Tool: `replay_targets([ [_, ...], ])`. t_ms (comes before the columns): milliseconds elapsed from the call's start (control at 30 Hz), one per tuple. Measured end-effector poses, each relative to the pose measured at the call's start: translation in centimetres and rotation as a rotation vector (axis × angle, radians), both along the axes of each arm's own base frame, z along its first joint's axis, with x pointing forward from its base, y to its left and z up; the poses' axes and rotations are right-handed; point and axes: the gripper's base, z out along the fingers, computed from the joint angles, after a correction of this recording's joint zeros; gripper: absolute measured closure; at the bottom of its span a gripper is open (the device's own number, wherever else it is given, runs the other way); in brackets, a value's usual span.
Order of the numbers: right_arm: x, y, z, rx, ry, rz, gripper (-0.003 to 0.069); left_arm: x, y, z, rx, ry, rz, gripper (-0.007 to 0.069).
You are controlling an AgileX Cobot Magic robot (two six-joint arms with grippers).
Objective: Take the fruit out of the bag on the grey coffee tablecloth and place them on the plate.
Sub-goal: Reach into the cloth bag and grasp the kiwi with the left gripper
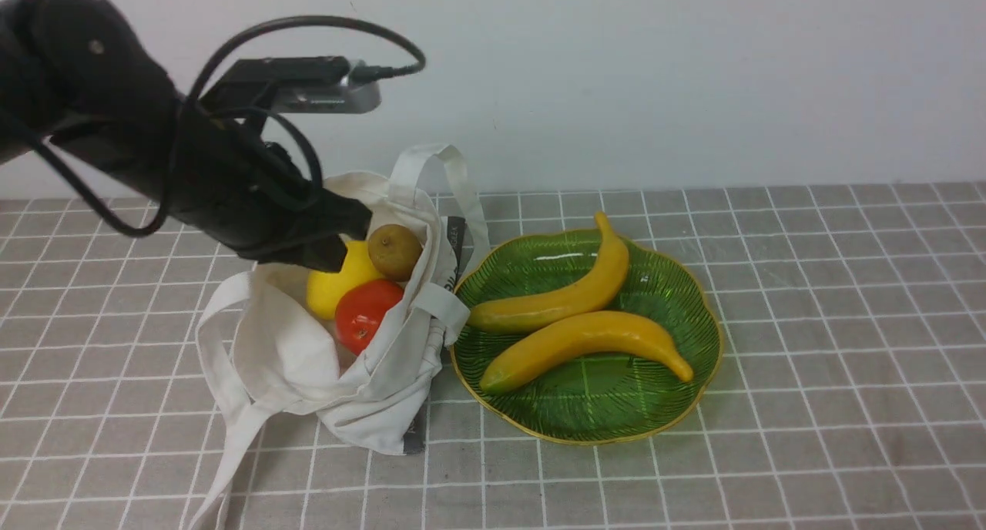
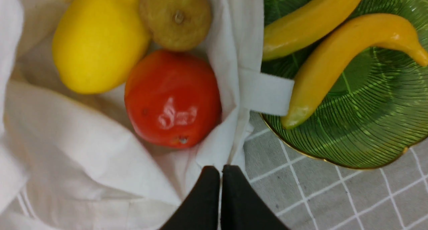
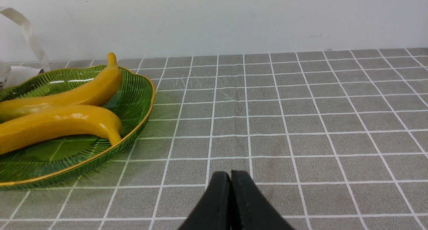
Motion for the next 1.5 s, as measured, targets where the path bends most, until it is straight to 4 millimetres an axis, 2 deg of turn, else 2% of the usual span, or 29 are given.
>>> replay_targets([
  [200, 0.0, 0.0, 0.0, 0.000, 0.000, 0.000, 0.0673, 1.9, -2.3, -2.0, 0.130, -0.024, -0.067, 0.0573],
  [333, 0.0, 0.0, 0.0, 0.000, 0.000, 0.000, 0.0673, 3.2, -2.9, -3.3, 0.145, -0.058, -0.073, 0.0445],
  [367, 0.0, 0.0, 0.0, 0.000, 0.000, 0.000, 0.0673, 3.2, -2.9, -3.3, 0.145, -0.058, -0.073, 0.0445],
  [433, 0.0, 0.0, 0.0, 0.000, 0.000, 0.000, 0.0673, 4.1, -3.0, -3.6, 0.149, -0.113, -0.068, 0.0320],
  [467, 0.0, 0.0, 0.0, 0.000, 0.000, 0.000, 0.0673, 4.3, -3.1, -3.7, 0.147, -0.126, -0.066, 0.0281],
  [633, 0.0, 0.0, 0.0, 0.000, 0.000, 0.000, 0.0673, 5.4, -3.4, -4.9, 0.138, -0.166, -0.055, 0.0164],
  [833, 0.0, 0.0, 0.0, 0.000, 0.000, 0.000, 0.0673, 6.5, -3.8, -7.4, 0.137, -0.153, -0.049, 0.0151],
  [1033, 0.0, 0.0, 0.0, 0.000, 0.000, 0.000, 0.0673, 7.0, -3.9, -8.5, 0.138, -0.156, -0.046, 0.0151],
  [1200, 0.0, 0.0, 0.0, 0.000, 0.000, 0.000, 0.0673, 7.1, -3.9, -8.9, 0.144, -0.152, -0.049, 0.0233],
  [1267, 0.0, 0.0, 0.0, 0.000, 0.000, 0.000, 0.0673, 7.1, -3.9, -8.9, 0.148, -0.153, -0.053, 0.0233],
  [1367, 0.0, 0.0, 0.0, 0.000, 0.000, 0.000, 0.0673, 6.7, -3.6, -7.9, 0.176, -0.150, -0.072, 0.0233],
  [1467, 0.0, 0.0, 0.0, 0.000, 0.000, 0.000, 0.0673, 5.9, -3.1, -4.6, 0.214, -0.172, -0.093, 0.0233],
  [1500, 0.0, 0.0, 0.0, 0.000, 0.000, 0.000, 0.0673, 5.4, -2.8, -2.9, 0.224, -0.190, -0.091, 0.0233],
])
